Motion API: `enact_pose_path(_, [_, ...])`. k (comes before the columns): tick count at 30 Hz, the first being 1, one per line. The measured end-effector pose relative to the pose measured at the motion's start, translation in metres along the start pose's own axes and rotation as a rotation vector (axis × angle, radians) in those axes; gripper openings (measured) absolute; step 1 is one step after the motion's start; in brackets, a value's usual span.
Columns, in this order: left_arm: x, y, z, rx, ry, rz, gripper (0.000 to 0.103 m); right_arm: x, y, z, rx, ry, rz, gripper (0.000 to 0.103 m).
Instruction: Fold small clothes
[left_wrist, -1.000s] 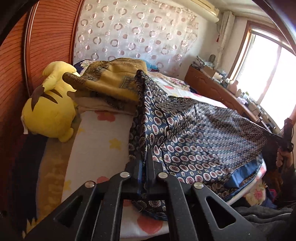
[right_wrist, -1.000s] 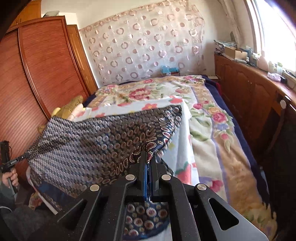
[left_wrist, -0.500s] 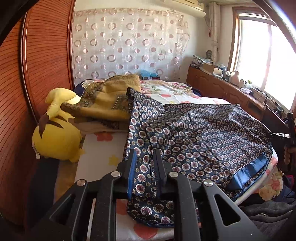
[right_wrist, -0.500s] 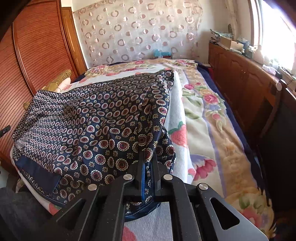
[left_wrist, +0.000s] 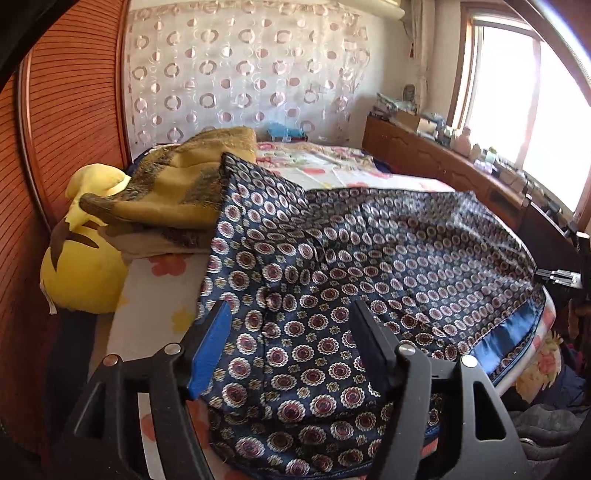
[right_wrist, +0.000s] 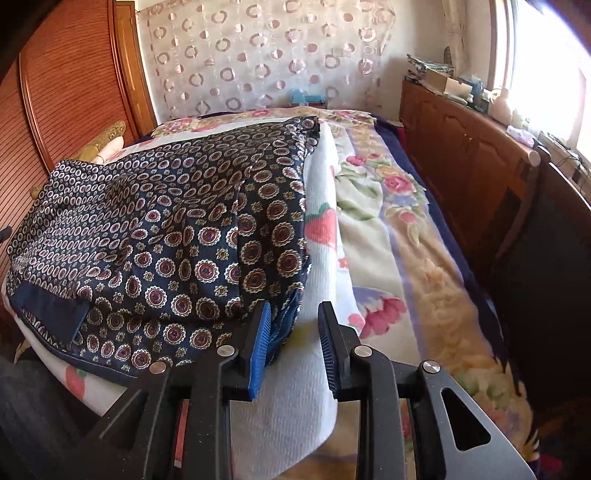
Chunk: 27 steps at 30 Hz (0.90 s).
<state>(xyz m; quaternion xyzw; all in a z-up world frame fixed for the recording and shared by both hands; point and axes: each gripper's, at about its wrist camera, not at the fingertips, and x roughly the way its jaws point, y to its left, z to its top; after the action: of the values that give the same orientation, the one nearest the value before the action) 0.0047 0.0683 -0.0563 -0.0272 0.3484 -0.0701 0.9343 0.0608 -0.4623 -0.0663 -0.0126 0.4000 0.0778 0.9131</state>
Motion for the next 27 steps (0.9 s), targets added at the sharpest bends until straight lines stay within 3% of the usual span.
enact_pose_path(7, [0.032,-0.018,0.002,0.045,0.062,-0.008,0.067,0.008,0.010,0.008,-0.056,-0.013,-0.030,0.025])
enact_pose_path(9, [0.038,-0.022,0.003,0.052,0.069,0.003,0.067,0.009,0.012,0.007,-0.070,-0.019,-0.015,0.009])
enact_pose_path(11, [0.044,-0.025,0.002,0.048,0.081,-0.013,0.067,0.005,0.008,0.003,-0.082,-0.024,-0.031,0.006])
enact_pose_path(18, [0.060,-0.029,-0.002,0.053,0.142,-0.019,0.068,-0.018,-0.004,-0.010,-0.087,-0.018,-0.026,0.004])
enact_pose_path(27, [0.061,-0.036,-0.006,0.071,0.126,0.041,0.073,-0.028,-0.006,-0.009,-0.044,-0.042,-0.024,0.004])
